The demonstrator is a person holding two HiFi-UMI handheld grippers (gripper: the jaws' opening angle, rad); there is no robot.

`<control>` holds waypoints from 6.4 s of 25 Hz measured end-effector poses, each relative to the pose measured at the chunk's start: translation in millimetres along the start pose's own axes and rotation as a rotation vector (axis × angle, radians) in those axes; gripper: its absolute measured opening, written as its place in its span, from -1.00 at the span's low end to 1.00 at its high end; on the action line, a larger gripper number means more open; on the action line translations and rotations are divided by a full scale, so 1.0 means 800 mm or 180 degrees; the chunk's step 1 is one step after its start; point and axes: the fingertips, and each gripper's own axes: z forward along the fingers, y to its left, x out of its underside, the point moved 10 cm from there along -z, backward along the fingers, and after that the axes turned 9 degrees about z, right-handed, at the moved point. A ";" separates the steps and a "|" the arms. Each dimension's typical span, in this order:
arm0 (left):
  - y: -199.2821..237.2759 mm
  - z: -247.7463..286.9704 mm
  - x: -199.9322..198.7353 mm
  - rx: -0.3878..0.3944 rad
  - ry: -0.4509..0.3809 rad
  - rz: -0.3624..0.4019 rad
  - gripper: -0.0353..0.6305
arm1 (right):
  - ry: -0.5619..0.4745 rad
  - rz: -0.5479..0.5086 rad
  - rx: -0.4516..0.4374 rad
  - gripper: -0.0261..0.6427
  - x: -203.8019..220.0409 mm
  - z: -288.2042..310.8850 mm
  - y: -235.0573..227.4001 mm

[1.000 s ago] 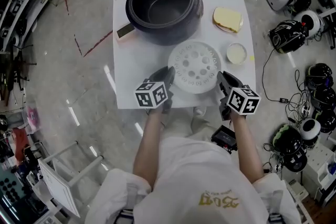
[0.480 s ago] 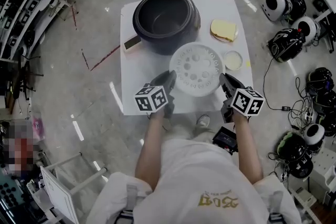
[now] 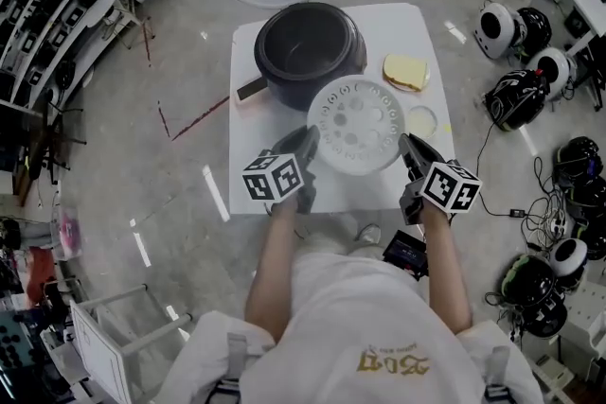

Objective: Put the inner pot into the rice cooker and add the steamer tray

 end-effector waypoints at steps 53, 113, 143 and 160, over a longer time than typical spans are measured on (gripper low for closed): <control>0.160 0.024 -0.216 0.0208 -0.0782 -0.0219 -0.72 | -0.0166 -0.0213 -0.0471 -0.81 -0.130 0.203 0.151; 0.171 0.114 -0.193 -0.0671 0.0276 0.1760 -0.20 | 0.0243 -0.2119 0.0643 -0.41 -0.107 0.298 0.128; 0.071 -0.007 -0.132 -0.0429 -0.0396 0.0901 -0.84 | -0.0290 -0.1190 -0.0179 -0.89 -0.057 0.151 0.142; 0.038 -0.054 -0.097 -0.0525 -0.0674 0.0554 -0.84 | -0.0179 -0.1603 -0.0093 -0.89 -0.026 0.093 0.142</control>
